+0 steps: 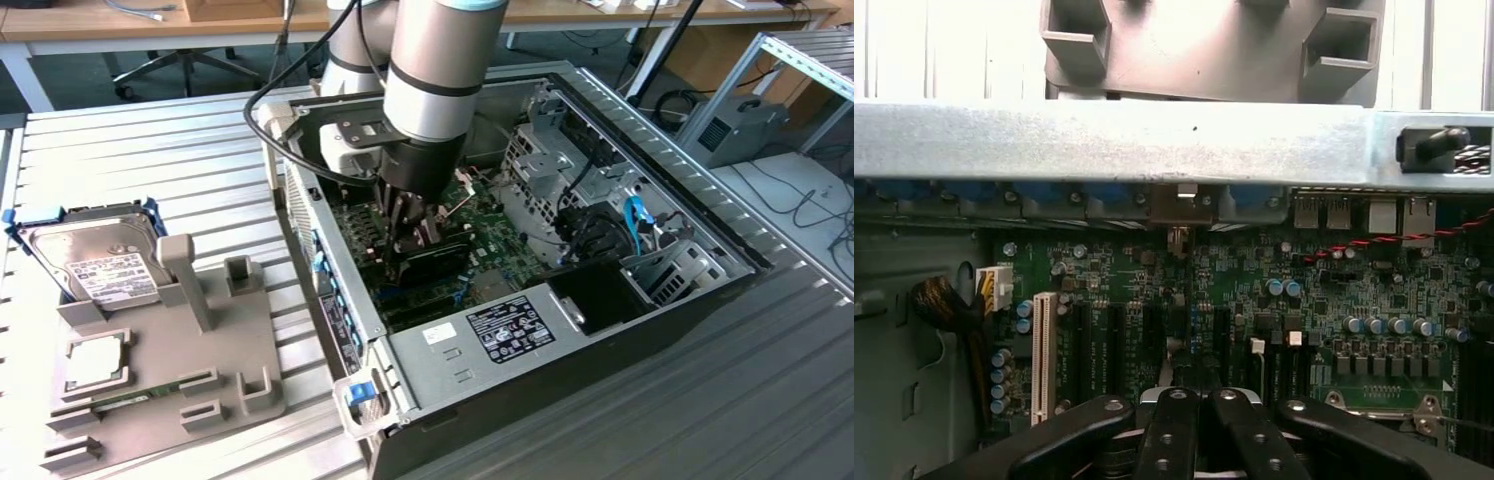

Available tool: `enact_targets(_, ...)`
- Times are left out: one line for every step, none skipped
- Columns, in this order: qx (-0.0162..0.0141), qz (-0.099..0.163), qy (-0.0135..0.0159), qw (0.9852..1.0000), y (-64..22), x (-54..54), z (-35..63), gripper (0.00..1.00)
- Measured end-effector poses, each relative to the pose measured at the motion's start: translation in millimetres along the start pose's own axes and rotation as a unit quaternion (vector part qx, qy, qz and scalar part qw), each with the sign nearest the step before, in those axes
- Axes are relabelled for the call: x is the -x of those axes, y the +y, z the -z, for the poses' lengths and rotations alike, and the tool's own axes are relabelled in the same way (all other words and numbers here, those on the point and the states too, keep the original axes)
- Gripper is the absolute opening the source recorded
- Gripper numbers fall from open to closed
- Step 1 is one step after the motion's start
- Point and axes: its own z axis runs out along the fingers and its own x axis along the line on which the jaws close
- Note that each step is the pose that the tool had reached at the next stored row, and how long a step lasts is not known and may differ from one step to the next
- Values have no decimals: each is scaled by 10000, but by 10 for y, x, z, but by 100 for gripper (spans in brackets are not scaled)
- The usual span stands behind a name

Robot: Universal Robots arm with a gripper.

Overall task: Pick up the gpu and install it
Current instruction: 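Press down on the gpu until it lock into place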

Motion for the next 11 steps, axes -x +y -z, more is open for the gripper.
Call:
enact_targets(-1, -1, 2, 10000, 1, 1, 8, 11)
enact_targets(-5, -2, 0, 10000, 1, 5, 22, 11)
enact_targets(-5, -1, 4, 10000, 2, 6, 37, 11)
enact_targets(-2, -1, 8, 10000, 2, 5, 54, 11)
enact_targets(-1, -1, 11, 10000, -5, 3, 75, 11)
enact_targets(0, -1, 11, 10000, -34, 1, 99, 11)
enact_targets(1, -1, 11, 10000, -66, 0, 122, 11)
enact_targets(2, -1, 11, 10000, -93, -1, 138, 11)
enact_targets(4, -1, 7, 10000, -115, -2, 147, 11)
enact_targets(7, 0, 4, 10000, -140, -3, 155, 11)
enact_targets(10, 1, -3, 10000, -168, -4, 164, 11)
